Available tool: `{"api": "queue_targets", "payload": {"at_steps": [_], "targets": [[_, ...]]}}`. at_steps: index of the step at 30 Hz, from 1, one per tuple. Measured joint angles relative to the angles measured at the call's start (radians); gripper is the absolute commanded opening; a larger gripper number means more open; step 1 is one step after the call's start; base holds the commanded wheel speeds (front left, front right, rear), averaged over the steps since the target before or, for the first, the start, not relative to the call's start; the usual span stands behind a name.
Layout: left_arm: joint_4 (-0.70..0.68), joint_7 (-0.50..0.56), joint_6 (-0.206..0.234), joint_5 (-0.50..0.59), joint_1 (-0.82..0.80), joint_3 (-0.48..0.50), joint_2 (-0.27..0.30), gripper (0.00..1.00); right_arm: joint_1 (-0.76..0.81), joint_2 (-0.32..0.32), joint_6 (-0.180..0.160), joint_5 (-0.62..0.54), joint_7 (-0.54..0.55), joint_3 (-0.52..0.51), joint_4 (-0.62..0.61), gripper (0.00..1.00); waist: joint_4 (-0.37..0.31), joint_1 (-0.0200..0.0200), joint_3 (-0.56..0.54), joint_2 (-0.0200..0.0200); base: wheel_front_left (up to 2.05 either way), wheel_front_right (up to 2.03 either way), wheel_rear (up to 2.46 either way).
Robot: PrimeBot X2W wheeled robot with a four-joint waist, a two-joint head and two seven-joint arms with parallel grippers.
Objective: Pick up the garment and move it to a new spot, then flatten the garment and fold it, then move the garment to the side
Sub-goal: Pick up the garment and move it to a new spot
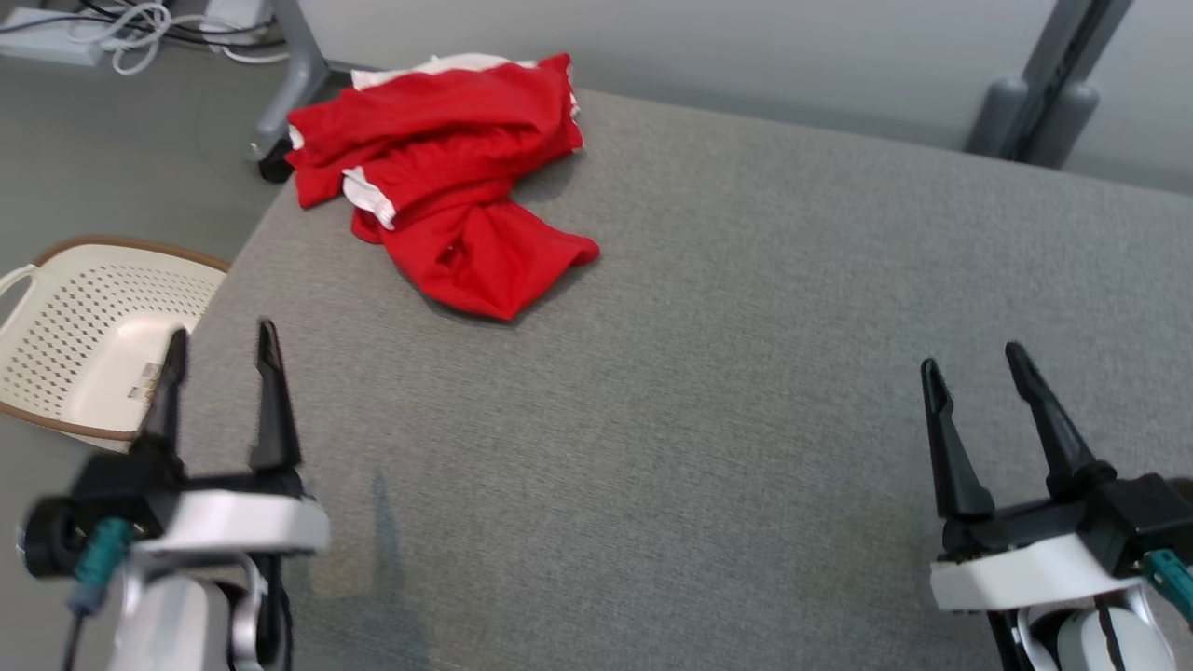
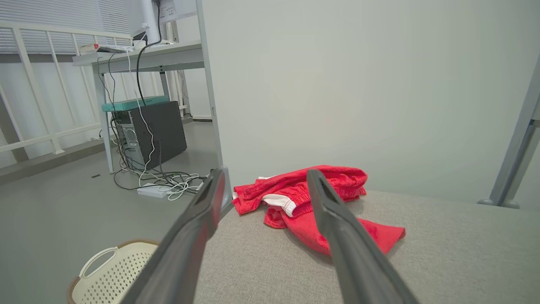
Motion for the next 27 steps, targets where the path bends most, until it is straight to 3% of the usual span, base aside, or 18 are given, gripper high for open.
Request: {"api": "queue_targets", "payload": {"at_steps": [9, 15, 27], "targets": [[0.093, 0.007, -0.112, 0.012, -0.304, 0.041, 0.131, 1.00, -0.084, -0.001, 0.000, -0.051, 0.000, -0.009, -0.050, 1.00, -0.079, 0.0000, 0.144, 0.0000, 0.00, 0.00, 0.00], [0.238, 0.139, -0.165, 0.027, -0.559, 0.001, 0.240, 1.00, -0.140, -0.001, 0.000, -0.063, 0.000, 0.001, -0.101, 1.00, -0.151, 0.0000, 0.246, 0.0000, 0.00, 0.00, 0.00], [0.552, 0.412, -0.196, -0.032, -0.839, -0.093, 0.299, 1.00, -0.158, -0.001, 0.000, -0.052, 0.000, 0.011, -0.188, 1.00, -0.300, 0.0000, 0.370, 0.0000, 0.00, 0.00, 0.00]]}}
